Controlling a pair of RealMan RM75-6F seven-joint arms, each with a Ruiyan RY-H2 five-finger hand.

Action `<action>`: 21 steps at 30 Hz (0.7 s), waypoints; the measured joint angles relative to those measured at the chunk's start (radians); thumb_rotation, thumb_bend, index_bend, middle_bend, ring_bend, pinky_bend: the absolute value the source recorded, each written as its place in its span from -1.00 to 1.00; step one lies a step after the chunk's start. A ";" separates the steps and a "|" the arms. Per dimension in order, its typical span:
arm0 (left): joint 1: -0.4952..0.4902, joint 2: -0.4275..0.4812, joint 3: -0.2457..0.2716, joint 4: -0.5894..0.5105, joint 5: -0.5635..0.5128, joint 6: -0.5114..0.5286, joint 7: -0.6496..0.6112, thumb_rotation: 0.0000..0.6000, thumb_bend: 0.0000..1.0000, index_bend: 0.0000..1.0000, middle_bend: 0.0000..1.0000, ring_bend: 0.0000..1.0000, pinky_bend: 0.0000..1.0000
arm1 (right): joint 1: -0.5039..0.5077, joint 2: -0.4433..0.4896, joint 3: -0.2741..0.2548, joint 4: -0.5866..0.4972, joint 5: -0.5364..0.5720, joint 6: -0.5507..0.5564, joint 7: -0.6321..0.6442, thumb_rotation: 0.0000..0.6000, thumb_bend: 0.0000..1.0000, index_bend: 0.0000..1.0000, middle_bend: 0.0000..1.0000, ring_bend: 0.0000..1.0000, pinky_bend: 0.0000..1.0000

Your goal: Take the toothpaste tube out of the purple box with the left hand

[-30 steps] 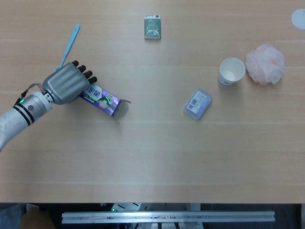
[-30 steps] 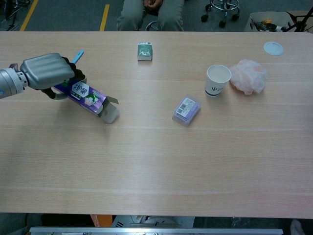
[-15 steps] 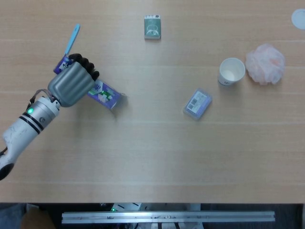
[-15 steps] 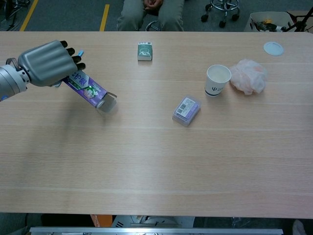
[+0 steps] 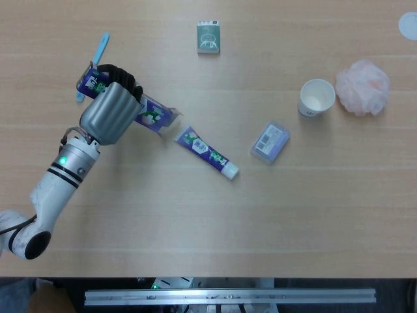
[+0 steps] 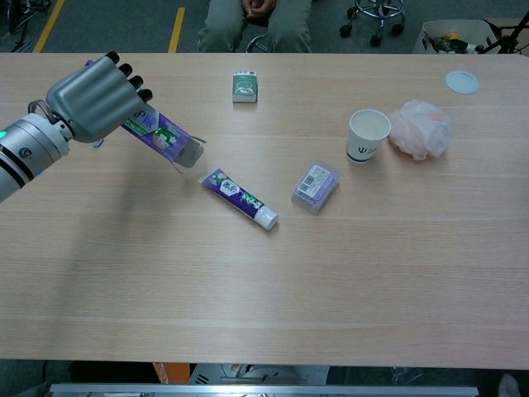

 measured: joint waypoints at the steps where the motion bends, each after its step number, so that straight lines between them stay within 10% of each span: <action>1: -0.001 0.000 -0.002 0.004 -0.003 -0.001 -0.005 1.00 -0.41 -0.34 -0.18 -0.29 -0.04 | 0.000 -0.001 0.000 0.002 0.000 -0.001 0.002 1.00 -0.41 -0.38 -0.23 -0.44 -0.32; 11: -0.007 0.068 -0.010 -0.030 -0.081 -0.100 -0.181 1.00 -0.41 -0.34 -0.18 -0.32 -0.08 | 0.007 -0.005 -0.003 0.009 -0.009 -0.013 0.010 1.00 -0.41 -0.38 -0.23 -0.44 -0.32; 21: -0.014 0.173 0.000 -0.087 -0.079 -0.261 -0.705 1.00 -0.41 -0.40 -0.23 -0.40 -0.16 | 0.006 -0.009 -0.006 0.004 -0.012 -0.015 0.005 1.00 -0.41 -0.38 -0.23 -0.44 -0.32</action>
